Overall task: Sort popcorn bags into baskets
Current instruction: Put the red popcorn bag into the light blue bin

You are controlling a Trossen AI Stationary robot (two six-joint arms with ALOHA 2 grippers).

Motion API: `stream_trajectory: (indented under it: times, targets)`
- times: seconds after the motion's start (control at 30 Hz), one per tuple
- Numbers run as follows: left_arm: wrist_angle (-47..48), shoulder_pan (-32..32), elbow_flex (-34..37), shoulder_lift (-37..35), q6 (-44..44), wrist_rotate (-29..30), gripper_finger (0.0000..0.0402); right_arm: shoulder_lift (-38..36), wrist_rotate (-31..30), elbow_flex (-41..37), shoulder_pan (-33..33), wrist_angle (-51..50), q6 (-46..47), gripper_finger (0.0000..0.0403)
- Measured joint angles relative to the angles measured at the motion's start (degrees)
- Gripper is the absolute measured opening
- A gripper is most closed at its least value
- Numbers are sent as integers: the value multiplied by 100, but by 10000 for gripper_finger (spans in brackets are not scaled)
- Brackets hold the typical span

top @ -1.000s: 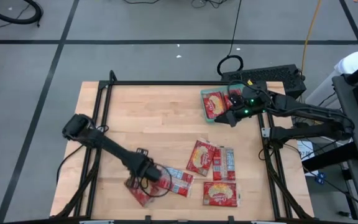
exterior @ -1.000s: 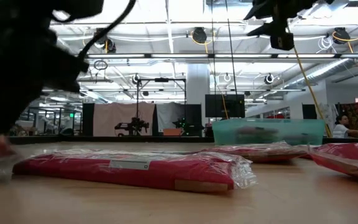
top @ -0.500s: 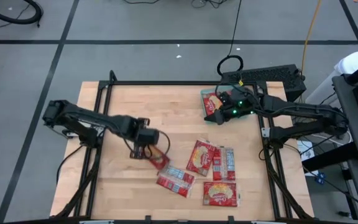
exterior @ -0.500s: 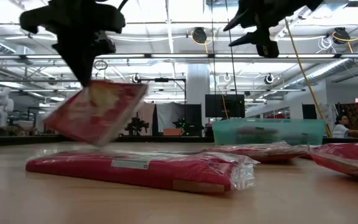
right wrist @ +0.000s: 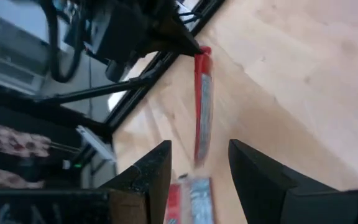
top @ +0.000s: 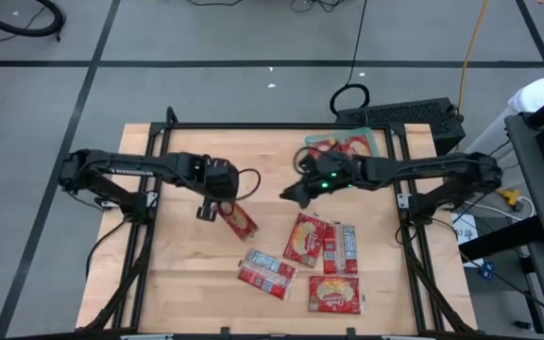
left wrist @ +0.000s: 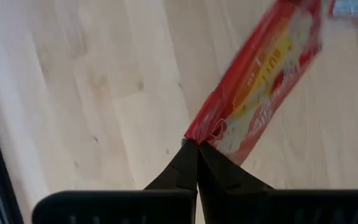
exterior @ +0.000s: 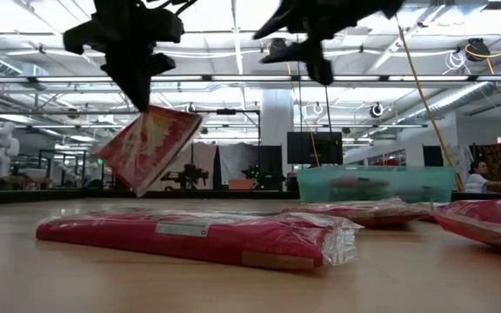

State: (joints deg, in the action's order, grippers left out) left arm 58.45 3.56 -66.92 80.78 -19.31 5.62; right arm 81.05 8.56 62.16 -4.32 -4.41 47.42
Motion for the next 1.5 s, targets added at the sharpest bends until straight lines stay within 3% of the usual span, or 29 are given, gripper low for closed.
stream_trajectory:
  times: [0.2, 0.37, 0.47, 0.7, 0.93, 1.13, 1.43, 1.5]
  targets:
    - [-304, 383, -6, -26, -270, -443, 0, 1026, -285, 759, -7, 24, -740, 151]
    - [-309, 540, -6, -25, -474, -542, 0, 1628, -324, 912, 21, 293, -1051, 160]
    - [-301, 609, -6, -25, -576, -561, 0, 1873, -572, 912, 66, 648, -1155, 184]
    - [-357, 857, -6, -25, -589, -583, 0, 2283, -531, 914, 117, 1308, -1057, 246]
    - [-598, 1105, -6, -25, -478, -871, 0, 2610, -588, 912, 144, 1299, -901, 250]
    - [-644, 1120, -6, -25, -471, -1013, 0, 2711, -828, 912, 79, 1275, -856, 203]
    - [-1041, 1116, -6, -25, -240, -1025, 0, 2700, -301, 912, -48, 1300, -846, 25]
    - [-1069, 1116, -6, -25, -77, -991, 0, 2664, -123, 912, -97, 1285, -843, 11]
